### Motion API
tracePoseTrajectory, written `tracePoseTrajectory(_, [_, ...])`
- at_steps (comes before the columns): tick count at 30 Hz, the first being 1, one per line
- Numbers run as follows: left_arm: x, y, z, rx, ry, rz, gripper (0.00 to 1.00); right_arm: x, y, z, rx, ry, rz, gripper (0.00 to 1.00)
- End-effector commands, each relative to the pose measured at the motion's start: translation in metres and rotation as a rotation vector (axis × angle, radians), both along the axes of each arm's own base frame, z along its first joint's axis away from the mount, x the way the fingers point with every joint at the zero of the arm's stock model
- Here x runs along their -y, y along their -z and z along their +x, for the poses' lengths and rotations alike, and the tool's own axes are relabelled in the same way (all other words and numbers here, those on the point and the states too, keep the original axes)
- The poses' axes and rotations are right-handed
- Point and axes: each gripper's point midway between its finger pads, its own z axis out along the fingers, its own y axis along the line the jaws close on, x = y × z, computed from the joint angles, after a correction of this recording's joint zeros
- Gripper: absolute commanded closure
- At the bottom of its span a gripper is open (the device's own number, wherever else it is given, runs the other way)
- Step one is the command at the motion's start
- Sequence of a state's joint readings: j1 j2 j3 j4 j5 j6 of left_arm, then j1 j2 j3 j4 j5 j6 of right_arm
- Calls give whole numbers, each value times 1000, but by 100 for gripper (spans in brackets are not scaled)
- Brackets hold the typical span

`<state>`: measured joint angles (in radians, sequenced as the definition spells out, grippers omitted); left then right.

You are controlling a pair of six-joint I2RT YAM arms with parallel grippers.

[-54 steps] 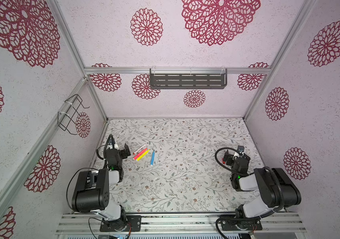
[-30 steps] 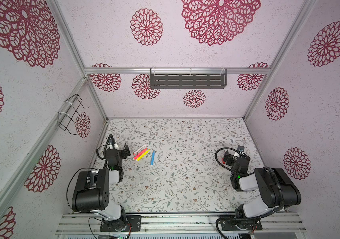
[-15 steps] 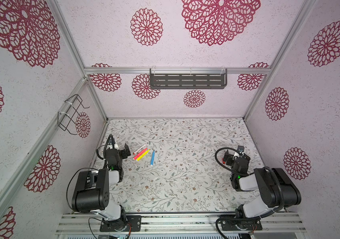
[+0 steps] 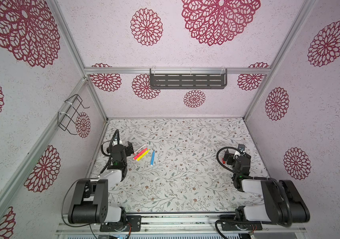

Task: Insert the pens into the pen caps
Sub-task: 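Move the left gripper over the blue marker while the right gripper moves toward the caps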

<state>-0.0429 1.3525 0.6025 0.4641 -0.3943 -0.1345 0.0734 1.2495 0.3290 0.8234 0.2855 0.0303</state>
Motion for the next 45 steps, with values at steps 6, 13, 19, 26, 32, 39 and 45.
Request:
tracePoseTrajectory(6, [47, -95, -27, 12, 47, -201, 1, -56, -94, -14, 145, -306, 514, 1])
tracePoseTrajectory(13, [126, -90, -59, -126, 364, -328, 1, -122, -87, -8, -178, -521, 439, 1])
tracePoseTrajectory(19, [137, -46, -75, -287, 395, -366, 0, -103, -94, -14, -205, -342, 499, 1])
tracePoseTrajectory(26, [139, -4, -80, -428, 361, -385, 5, -131, -88, -23, -345, -483, 495, 1])
tracePoseTrajectory(32, [152, 29, -72, -545, 363, -430, 17, -135, -89, -31, -344, -506, 475, 1])
tracePoseTrajectory(39, [173, 66, -64, -697, 361, -428, 27, -133, -72, -33, -446, -475, 446, 1])
tracePoseTrajectory(45, [191, 83, -54, -747, 359, -384, 30, -132, -65, -35, -470, -464, 432, 1])
